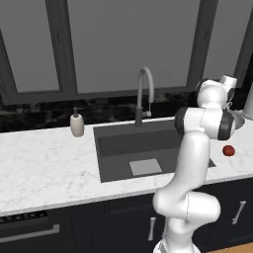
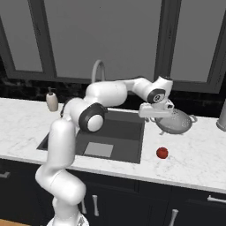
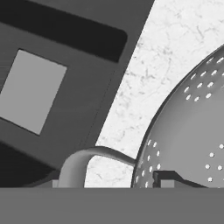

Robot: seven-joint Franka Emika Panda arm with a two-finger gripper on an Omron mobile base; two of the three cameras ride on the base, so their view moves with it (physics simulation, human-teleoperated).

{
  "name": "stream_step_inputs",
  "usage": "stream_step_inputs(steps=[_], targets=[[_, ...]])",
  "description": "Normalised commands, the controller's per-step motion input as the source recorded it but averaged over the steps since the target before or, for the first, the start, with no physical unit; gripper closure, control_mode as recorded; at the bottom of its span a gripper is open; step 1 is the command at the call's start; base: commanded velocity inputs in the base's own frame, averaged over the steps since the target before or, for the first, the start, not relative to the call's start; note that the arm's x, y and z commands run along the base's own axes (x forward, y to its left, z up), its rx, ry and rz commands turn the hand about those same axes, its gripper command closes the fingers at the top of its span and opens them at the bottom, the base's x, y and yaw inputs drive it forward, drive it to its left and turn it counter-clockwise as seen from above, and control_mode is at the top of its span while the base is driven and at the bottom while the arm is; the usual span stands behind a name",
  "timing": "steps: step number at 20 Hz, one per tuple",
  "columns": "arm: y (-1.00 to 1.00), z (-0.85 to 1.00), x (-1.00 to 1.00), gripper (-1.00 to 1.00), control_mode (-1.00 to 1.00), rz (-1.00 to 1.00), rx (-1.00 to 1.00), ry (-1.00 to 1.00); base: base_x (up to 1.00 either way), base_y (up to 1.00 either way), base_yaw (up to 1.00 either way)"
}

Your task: Put the colander in the sink, put the apple in the colander, and turn on the sink faucet and pour water over the colander.

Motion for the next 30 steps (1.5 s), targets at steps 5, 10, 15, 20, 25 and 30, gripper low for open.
stream_step_inputs(steps=[5,10,15,20,25,30], targets=[[0.65,0.00,-0.77,1.00,-1.00,0.25,-0.02,-0.01,0.00,0.00,0.00],[0.62,0.00,-0.69,1.00,-1.00,0.23,-0.01,-0.01,0.00,0.00,0.00],[0.59,0.00,-0.47,1.00,-1.00,0.21,0.00,0.00,0.00,0.00,0.00],[0.54,-0.02,-0.20,1.00,-1.00,0.17,0.00,0.00,0.00,0.00,0.00],[0.54,-0.01,-0.01,1.00,-1.00,0.15,-0.01,0.00,0.00,0.00,0.00],[0.51,-0.08,-0.01,1.00,-1.00,0.16,-0.01,0.00,0.00,0.00,0.00]])
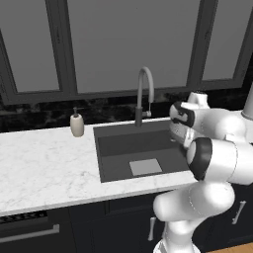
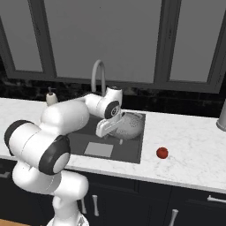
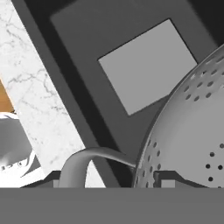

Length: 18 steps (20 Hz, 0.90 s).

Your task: Put the colander in the sink, put the apple in the colander, and turn on the sink faucet and pour water over the colander.

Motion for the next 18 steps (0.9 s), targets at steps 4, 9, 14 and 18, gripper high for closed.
stream_step_inputs(steps=[4,9,14,18], targets=[[0.50,-0.20,0.00,1.00,-1.00,0.17,-0.02,0.00,0.00,0.00,0.00],[0.24,-0.24,0.02,1.00,-1.00,0.20,0.00,0.00,0.00,0.00,0.00],[0.00,-0.27,0.12,1.00,-1.00,0.27,0.00,0.00,0.00,0.00,0.00],[0.00,-0.27,0.19,1.00,-1.00,0.29,0.00,0.00,0.00,0.00,0.00]])
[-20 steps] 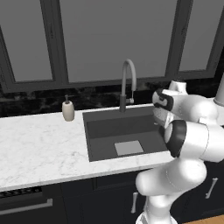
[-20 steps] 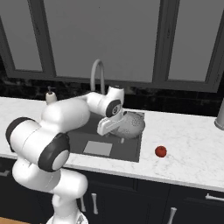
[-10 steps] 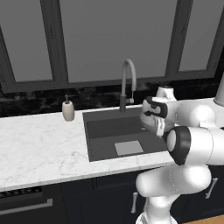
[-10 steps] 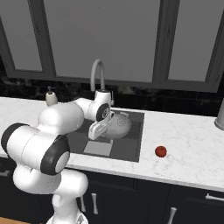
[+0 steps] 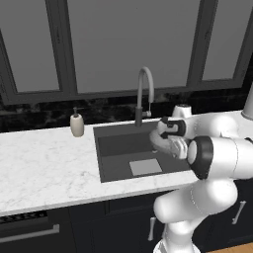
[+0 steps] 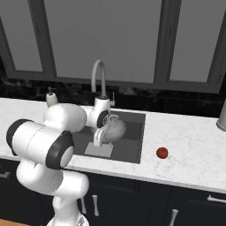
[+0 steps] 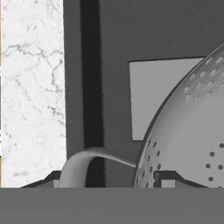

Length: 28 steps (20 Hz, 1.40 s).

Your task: Put the colander in the sink, put the apple in the colander, and turn on the sink faucet and pour water over the colander.

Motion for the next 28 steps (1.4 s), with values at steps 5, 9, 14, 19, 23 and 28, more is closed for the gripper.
stream_step_inputs(steps=[5,9,14,19,23,28], targets=[[0.00,-0.34,0.24,1.00,-1.00,0.27,0.00,0.00,0.00,0.00,0.00],[0.00,-0.37,0.30,1.00,-1.00,0.25,0.00,0.00,0.00,0.00,0.00],[-0.01,-0.39,0.32,1.00,-1.00,0.19,0.00,0.00,0.00,0.00,0.00],[0.00,-0.48,0.26,1.00,-1.00,0.13,0.00,0.00,0.00,0.00,0.00],[0.00,-0.46,0.25,1.00,-1.00,0.11,0.00,0.00,0.00,0.00,0.00],[0.00,-0.44,0.12,1.00,-1.00,0.11,0.00,0.00,0.00,0.00,0.00]])
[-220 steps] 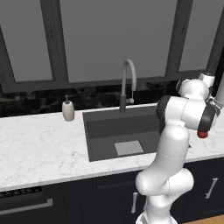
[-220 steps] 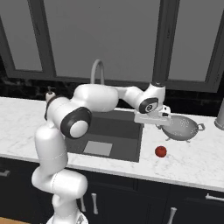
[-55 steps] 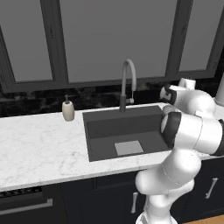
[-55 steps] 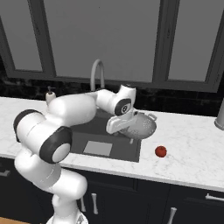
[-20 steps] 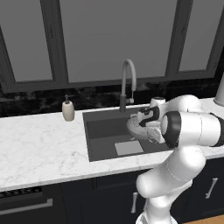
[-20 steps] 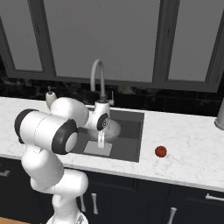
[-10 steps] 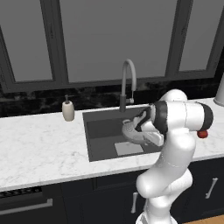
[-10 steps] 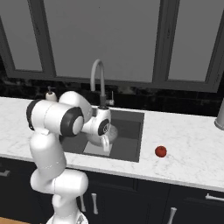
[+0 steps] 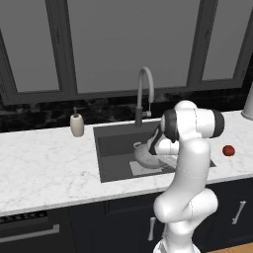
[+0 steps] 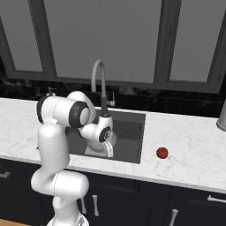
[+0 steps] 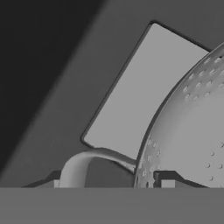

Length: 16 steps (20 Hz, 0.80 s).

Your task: Put the colander in the sink, put the apple in the colander, and turn on the sink faucet and pour water over the colander.

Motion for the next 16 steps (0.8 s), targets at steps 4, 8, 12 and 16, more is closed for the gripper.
stream_step_inputs(steps=[4,8,12,16], targets=[[0.00,-0.38,0.25,1.00,-1.00,0.10,0.00,0.00,0.00,0.00,0.00],[0.00,-0.34,0.33,1.00,-1.00,0.08,0.00,0.00,0.00,0.00,0.00],[0.05,-0.20,0.39,1.00,-1.00,0.06,0.00,0.00,0.00,0.00,0.00],[0.20,0.00,0.12,1.00,-1.00,0.03,0.00,0.00,0.00,0.00,0.00]])
